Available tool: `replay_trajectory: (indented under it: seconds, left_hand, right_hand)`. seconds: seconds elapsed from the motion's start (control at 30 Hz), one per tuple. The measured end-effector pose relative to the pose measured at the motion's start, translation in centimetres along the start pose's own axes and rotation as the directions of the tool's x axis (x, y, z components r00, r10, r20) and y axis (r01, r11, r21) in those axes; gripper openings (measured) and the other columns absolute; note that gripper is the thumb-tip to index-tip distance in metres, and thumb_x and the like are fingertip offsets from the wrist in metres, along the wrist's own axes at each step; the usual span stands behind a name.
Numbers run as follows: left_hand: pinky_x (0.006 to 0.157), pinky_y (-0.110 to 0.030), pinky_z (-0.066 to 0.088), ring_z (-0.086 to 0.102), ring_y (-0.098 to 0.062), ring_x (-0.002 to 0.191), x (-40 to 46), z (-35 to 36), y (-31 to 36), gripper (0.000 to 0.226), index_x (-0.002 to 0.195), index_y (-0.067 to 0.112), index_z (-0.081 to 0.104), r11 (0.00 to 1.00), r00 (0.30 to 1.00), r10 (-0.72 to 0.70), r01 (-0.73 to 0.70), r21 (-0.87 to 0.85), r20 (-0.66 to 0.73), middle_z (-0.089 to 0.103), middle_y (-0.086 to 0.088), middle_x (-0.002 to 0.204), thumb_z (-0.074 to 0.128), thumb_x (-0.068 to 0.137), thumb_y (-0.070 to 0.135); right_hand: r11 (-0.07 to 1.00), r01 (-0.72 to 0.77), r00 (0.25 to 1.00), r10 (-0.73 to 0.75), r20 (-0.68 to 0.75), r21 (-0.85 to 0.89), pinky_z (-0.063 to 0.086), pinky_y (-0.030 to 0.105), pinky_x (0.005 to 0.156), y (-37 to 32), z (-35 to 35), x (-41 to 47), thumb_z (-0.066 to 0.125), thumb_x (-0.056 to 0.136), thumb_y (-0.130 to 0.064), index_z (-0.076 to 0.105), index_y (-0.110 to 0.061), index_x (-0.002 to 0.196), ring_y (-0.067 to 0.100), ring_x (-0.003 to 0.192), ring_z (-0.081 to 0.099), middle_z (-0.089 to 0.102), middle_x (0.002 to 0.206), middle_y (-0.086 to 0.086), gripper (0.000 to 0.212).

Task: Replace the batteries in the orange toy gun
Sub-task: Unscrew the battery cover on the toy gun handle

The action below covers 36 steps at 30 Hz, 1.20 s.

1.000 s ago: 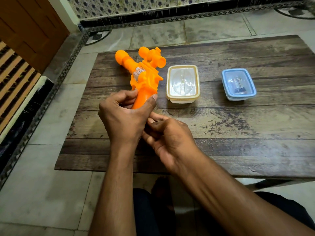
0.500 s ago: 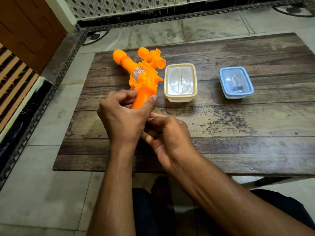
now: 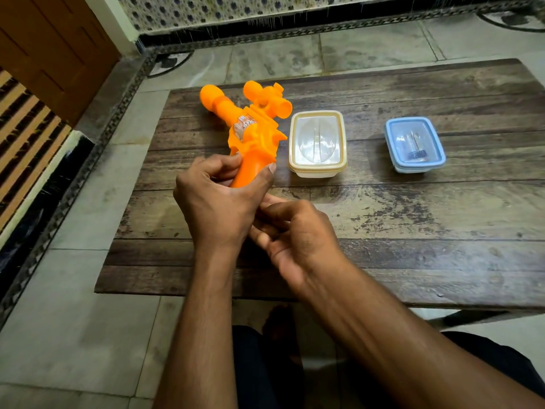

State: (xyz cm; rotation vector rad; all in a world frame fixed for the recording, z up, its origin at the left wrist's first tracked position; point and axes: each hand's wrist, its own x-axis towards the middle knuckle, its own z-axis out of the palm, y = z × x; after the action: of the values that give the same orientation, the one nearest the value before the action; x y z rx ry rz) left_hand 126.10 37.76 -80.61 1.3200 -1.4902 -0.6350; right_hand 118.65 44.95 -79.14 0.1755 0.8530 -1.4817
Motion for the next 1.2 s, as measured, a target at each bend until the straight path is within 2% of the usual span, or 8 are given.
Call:
replay_trajectory:
  seconds: [0.27, 0.57, 0.63, 0.77, 0.9, 1.07, 1.13, 1.2]
  left_hand:
    - [0.068, -0.025, 0.062, 0.074, -0.003, 0.076, -0.2, 0.0, 0.2, 0.052, 0.098, 0.013, 0.080, 1.000, 1.000, 0.003, -0.003, 0.003, 0.004, 0.076, 0.001, 0.090, 0.095, 0.060, 0.045]
    - [0.068, -0.022, 0.060, 0.075, -0.005, 0.073, -0.3, -0.2, 0.7, 0.042, 0.098, 0.011, 0.081, 0.991, 0.997, -0.075, 0.072, -0.117, -0.017, 0.077, 0.006, 0.083, 0.097, 0.065, 0.032]
    - [0.070, -0.028, 0.062, 0.075, -0.008, 0.074, -0.3, -0.3, 0.7, 0.043, 0.098, 0.013, 0.080, 0.986, 0.995, -0.095, 0.088, -0.145, -0.042, 0.077, 0.005, 0.083, 0.096, 0.065, 0.036]
    - [0.071, -0.037, 0.064, 0.075, -0.012, 0.072, -0.6, -0.1, 0.7, 0.037, 0.094, 0.017, 0.079, 0.971, 0.983, -0.146, 0.120, -0.206, -0.115, 0.077, 0.003, 0.080, 0.095, 0.066, 0.037]
    - [0.066, -0.037, 0.063, 0.075, -0.013, 0.071, -1.1, -0.1, 1.1, 0.025, 0.087, 0.023, 0.078, 0.939, 0.962, -0.214, 0.155, -0.307, -0.169, 0.077, 0.004, 0.075, 0.093, 0.071, 0.034]
    - [0.061, -0.022, 0.054, 0.068, 0.001, 0.064, -1.7, -0.2, 1.4, 0.017, 0.088, 0.019, 0.076, 0.900, 0.940, -0.282, 0.189, -0.392, -0.194, 0.073, 0.014, 0.066, 0.089, 0.079, 0.025]
    - [0.064, -0.024, 0.055, 0.068, 0.000, 0.067, -1.9, -0.3, 1.2, 0.015, 0.087, 0.020, 0.075, 0.895, 0.933, -0.299, 0.200, -0.400, -0.202, 0.074, 0.013, 0.070, 0.088, 0.080, 0.025]
    - [0.067, -0.026, 0.058, 0.070, -0.003, 0.069, -2.1, -0.4, 1.0, 0.020, 0.093, 0.014, 0.075, 0.881, 0.922, -0.325, 0.214, -0.421, -0.211, 0.076, 0.007, 0.078, 0.087, 0.080, 0.021]
  right_hand:
    - [0.998, -0.053, 0.998, 0.052, 0.016, 0.042, 0.063, 0.036, 0.077, 0.0, -0.4, 0.6, 0.037, 0.086, 0.017, 0.068, 0.012, 0.107, 0.028, 0.083, 0.073, 0.073, 0.111, 0.028, 0.038]
    - [0.992, -0.122, 0.992, 0.120, 0.041, 0.040, 0.061, 0.037, 0.087, -0.5, -0.8, 1.0, 0.035, 0.088, 0.011, 0.068, 0.012, 0.107, 0.028, 0.084, 0.074, 0.075, 0.095, 0.023, 0.038]
    - [0.993, -0.113, 0.993, 0.111, 0.036, 0.038, 0.061, 0.040, 0.088, -0.9, -0.8, 1.0, 0.036, 0.089, 0.010, 0.067, 0.012, 0.108, 0.031, 0.087, 0.074, 0.075, 0.095, 0.024, 0.037]
    - [0.997, -0.072, 0.997, 0.072, -0.002, 0.028, 0.063, 0.036, 0.075, -1.6, -0.9, 1.2, 0.039, 0.092, 0.015, 0.065, 0.012, 0.097, 0.029, 0.071, 0.076, 0.074, 0.081, 0.026, 0.026]
    - [1.000, 0.003, 1.000, -0.003, -0.012, -0.005, 0.066, 0.038, 0.069, -2.0, -1.4, 1.6, 0.044, 0.090, 0.024, 0.061, 0.019, 0.099, 0.033, 0.071, 0.075, 0.070, 0.086, 0.032, 0.020]
    - [0.955, 0.149, 0.987, -0.157, -0.014, -0.255, 0.066, 0.036, 0.074, -2.4, -2.4, 1.7, 0.053, 0.089, 0.025, 0.064, 0.018, 0.096, 0.039, 0.080, 0.076, 0.071, 0.097, 0.036, 0.016]
    - [0.842, 0.242, 0.965, -0.259, 0.031, -0.482, 0.066, 0.035, 0.075, -2.9, -2.7, 1.7, 0.062, 0.089, 0.019, 0.069, 0.011, 0.093, 0.035, 0.080, 0.078, 0.073, 0.094, 0.032, 0.011]
    - [0.603, 0.339, 0.918, -0.379, 0.114, -0.722, 0.066, 0.034, 0.070, -3.5, -3.1, 1.6, 0.069, 0.087, 0.014, 0.071, 0.006, 0.089, 0.028, 0.073, 0.079, 0.073, 0.085, 0.025, 0.009]
